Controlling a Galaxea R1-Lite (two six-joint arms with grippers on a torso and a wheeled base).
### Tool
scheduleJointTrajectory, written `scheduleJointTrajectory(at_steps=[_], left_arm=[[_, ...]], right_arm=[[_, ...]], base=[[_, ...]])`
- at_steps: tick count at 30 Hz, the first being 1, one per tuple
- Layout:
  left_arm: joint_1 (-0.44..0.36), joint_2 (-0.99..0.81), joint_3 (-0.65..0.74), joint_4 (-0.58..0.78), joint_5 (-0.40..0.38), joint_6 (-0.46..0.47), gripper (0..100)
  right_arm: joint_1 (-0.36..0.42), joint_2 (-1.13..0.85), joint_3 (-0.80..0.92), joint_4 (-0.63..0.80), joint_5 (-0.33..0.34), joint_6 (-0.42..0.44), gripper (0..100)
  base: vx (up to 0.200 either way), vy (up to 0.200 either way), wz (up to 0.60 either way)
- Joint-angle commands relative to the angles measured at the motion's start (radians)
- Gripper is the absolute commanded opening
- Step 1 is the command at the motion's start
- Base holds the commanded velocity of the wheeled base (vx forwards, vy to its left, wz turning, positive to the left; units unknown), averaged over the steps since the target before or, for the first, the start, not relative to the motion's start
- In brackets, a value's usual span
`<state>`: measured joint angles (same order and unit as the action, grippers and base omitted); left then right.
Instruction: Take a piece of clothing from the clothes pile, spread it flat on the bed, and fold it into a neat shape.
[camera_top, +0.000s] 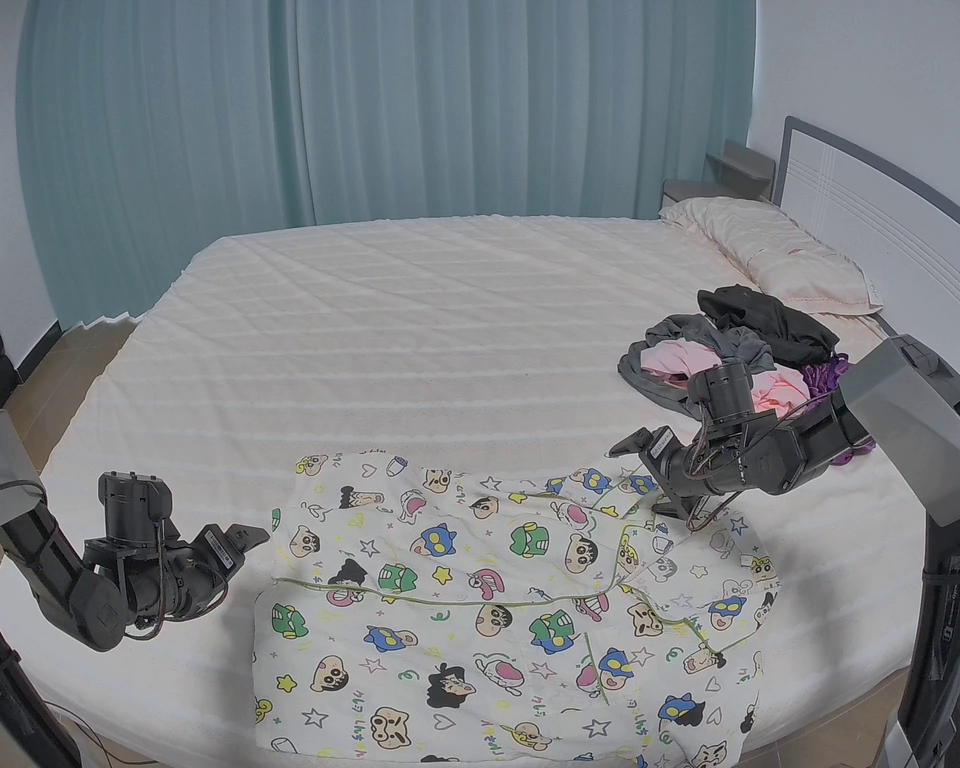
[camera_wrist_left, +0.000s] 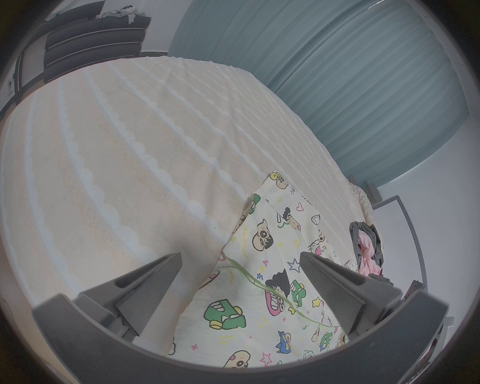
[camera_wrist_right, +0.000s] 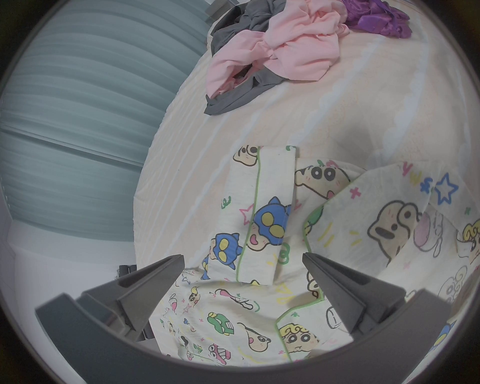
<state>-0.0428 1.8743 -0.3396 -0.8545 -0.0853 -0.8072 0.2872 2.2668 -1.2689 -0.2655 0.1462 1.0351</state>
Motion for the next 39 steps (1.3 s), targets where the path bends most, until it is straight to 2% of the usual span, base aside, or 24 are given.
scheduleJointTrajectory(at_steps=[1, 9, 12, 15, 24, 28, 32, 35, 36, 37, 38, 39], left_arm=[[-0.003, 0.011, 0.001, 0.0, -0.007, -0.006, 100], [-0.008, 0.011, 0.004, 0.0, -0.01, -0.004, 100], [-0.008, 0.011, 0.005, 0.0, -0.008, -0.006, 100], [-0.008, 0.009, 0.007, 0.0, -0.008, -0.004, 100], [-0.009, 0.009, 0.007, 0.0, -0.008, -0.004, 100], [-0.009, 0.011, 0.008, 0.0, -0.008, -0.004, 100], [-0.009, 0.009, 0.017, 0.0, -0.008, -0.003, 100], [-0.009, 0.009, 0.017, 0.0, -0.008, -0.003, 100], [-0.009, 0.009, 0.017, 0.0, -0.008, -0.003, 100], [-0.009, 0.009, 0.017, 0.0, -0.008, -0.003, 100], [-0.009, 0.009, 0.019, 0.0, -0.008, -0.004, 100], [-0.009, 0.009, 0.019, 0.0, -0.008, -0.004, 100]], right_arm=[[0.006, 0.016, -0.007, -0.001, 0.001, 0.0, 100], [0.066, 0.063, -0.02, -0.081, -0.011, -0.006, 100], [0.087, 0.122, -0.072, -0.073, -0.053, -0.017, 100], [0.087, 0.142, -0.093, -0.072, -0.086, -0.035, 100], [0.082, 0.138, -0.121, -0.115, -0.088, -0.035, 100], [0.082, 0.142, -0.145, -0.205, -0.096, -0.03, 100], [0.079, 0.148, -0.153, -0.405, -0.128, -0.038, 100], [0.072, 0.175, -0.198, -0.434, -0.123, -0.04, 100], [0.067, 0.226, -0.276, -0.442, -0.137, -0.046, 100], [0.067, 0.226, -0.276, -0.442, -0.137, -0.046, 100], [0.061, 0.281, -0.372, -0.44, -0.169, -0.053, 100], [0.061, 0.281, -0.372, -0.44, -0.169, -0.053, 100]], base=[[0.0, 0.0, 0.0], [0.0, 0.0, 0.0], [0.0, 0.0, 0.0], [0.0, 0.0, 0.0], [0.0, 0.0, 0.0], [0.0, 0.0, 0.0], [0.0, 0.0, 0.0], [0.0, 0.0, 0.0], [0.0, 0.0, 0.0], [0.0, 0.0, 0.0], [0.0, 0.0, 0.0], [0.0, 0.0, 0.0]])
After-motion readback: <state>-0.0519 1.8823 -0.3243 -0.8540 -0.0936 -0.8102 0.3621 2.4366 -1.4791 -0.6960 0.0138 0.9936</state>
